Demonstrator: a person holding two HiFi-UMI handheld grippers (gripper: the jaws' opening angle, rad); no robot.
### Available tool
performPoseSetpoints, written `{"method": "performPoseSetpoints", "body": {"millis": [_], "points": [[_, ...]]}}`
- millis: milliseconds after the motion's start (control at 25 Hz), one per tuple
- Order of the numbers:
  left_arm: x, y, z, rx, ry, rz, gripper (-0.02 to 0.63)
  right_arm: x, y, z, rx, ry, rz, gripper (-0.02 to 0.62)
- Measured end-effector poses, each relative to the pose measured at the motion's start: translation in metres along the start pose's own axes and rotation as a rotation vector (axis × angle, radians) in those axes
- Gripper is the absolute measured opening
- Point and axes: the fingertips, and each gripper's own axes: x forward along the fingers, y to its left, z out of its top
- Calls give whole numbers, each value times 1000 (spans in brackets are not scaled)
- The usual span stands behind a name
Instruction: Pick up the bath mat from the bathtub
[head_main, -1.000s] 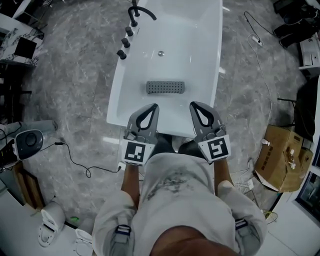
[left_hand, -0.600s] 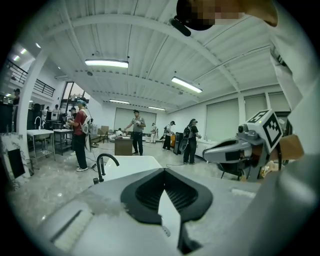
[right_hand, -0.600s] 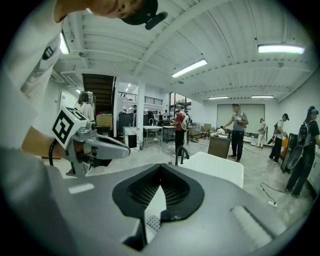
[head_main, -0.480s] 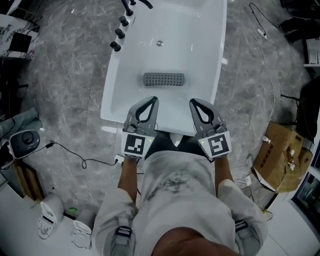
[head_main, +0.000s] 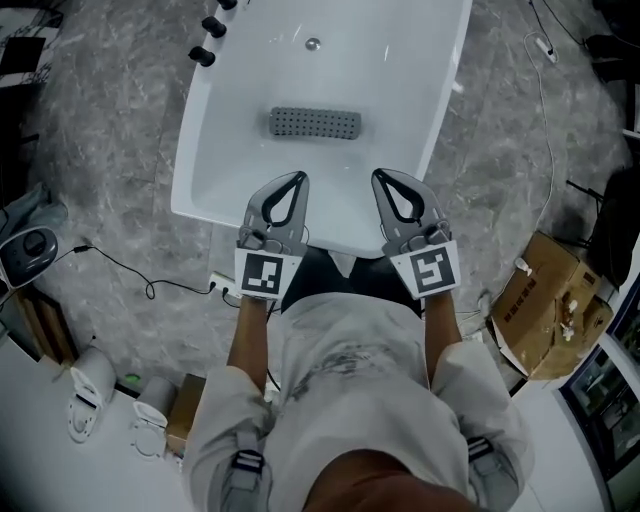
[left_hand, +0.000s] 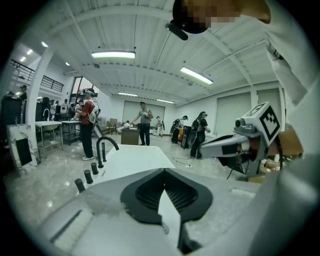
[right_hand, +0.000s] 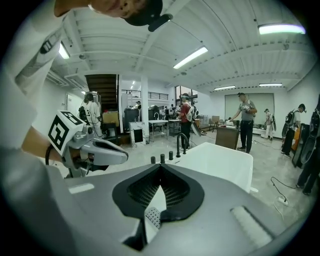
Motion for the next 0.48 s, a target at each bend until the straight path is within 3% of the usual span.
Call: {"method": "performPoseSetpoints", "body": {"millis": [480], "points": [[67, 2, -85, -21, 107, -11, 5, 37, -41, -79, 34, 47, 16, 3]]}}
